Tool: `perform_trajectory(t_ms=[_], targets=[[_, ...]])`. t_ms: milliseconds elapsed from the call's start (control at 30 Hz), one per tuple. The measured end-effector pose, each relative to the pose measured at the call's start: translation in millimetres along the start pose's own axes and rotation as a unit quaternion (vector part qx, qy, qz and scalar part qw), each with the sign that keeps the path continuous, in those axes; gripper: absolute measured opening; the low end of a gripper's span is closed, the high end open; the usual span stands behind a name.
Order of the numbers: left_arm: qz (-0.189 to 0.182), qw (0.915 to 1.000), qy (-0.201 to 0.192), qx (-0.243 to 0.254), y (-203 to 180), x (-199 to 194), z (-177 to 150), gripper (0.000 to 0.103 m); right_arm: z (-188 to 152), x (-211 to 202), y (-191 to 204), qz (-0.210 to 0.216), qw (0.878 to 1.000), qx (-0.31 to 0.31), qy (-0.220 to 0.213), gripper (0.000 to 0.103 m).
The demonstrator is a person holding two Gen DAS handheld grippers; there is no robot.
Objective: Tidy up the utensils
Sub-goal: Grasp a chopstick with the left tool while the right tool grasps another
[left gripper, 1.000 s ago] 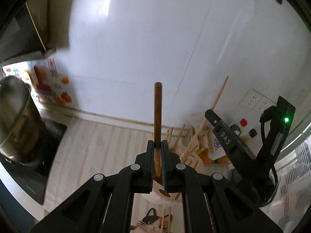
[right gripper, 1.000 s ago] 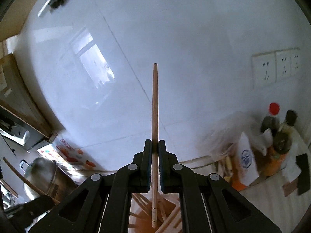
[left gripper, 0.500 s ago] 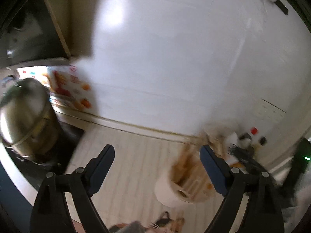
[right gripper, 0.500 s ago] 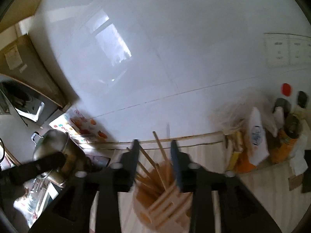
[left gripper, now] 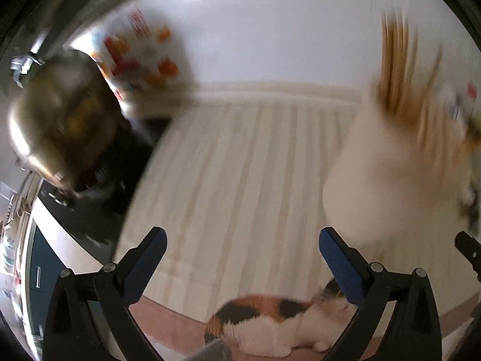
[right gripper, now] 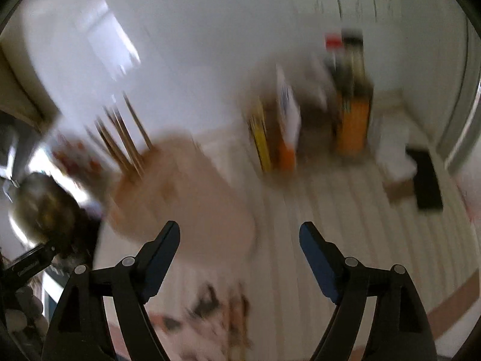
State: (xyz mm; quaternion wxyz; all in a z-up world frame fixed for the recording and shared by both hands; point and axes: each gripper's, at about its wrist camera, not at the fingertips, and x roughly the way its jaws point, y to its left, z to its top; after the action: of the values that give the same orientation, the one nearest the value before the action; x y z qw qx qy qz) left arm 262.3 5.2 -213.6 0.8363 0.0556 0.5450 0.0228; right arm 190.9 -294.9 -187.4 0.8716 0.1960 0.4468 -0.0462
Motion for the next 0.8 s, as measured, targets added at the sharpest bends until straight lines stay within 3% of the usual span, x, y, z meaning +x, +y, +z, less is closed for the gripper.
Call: perform_trajectory(t_ms=[100, 167, 233, 333, 433, 533, 700, 800], targets=[[0.015, 0.9990, 0.037, 0.018, -13.6, 35.3, -29.1, 0.103, -34.6, 41.7, -4.1, -0.002, 0.996, -0.005, 0.088, 0.079], [0.024, 0.9976, 0.059, 0.027, -21.4, 54.7, -47.7, 0.103, -60.1, 72.0, -7.8, 0.000, 0.989, 0.001, 0.147, 0.063], [0.020, 0.9963, 0.078, 0.029, -26.7, 67.2, -61.0, 0.103, -81.1, 96.4, -8.9, -0.007, 0.982, 0.002, 0.191, 0.055], [0.015, 0.9949, 0.093, 0.035, -36.1, 72.3, -72.9, 0.103, -103.7, 119.3, -7.6, -0.019, 0.974, 0.000, 0.227, 0.053], [0.004, 0.9938, 0.103, 0.041, -47.8, 73.0, -79.5, 0.103, -118.3, 132.4, -2.4, -0.027, 0.967, -0.020, 0.252, 0.043], [-0.020, 0.9921, 0.114, 0.048, -61.4, 72.0, -83.7, 0.103, -127.7, 132.4, 0.0, -0.049, 0.964, -0.058, 0.255, 0.007], [-0.094, 0.9814, 0.148, 0.078, -106.9, 72.5, -91.5, 0.099, -126.6, 115.3, -40.7, -0.095, 0.962, -0.038, 0.253, 0.006], [-0.119, 0.9733, 0.173, 0.092, -131.3, 79.1, -96.3, 0.078, -126.3, 105.9, -75.5, -0.094, 0.960, -0.006, 0.263, 0.006]])
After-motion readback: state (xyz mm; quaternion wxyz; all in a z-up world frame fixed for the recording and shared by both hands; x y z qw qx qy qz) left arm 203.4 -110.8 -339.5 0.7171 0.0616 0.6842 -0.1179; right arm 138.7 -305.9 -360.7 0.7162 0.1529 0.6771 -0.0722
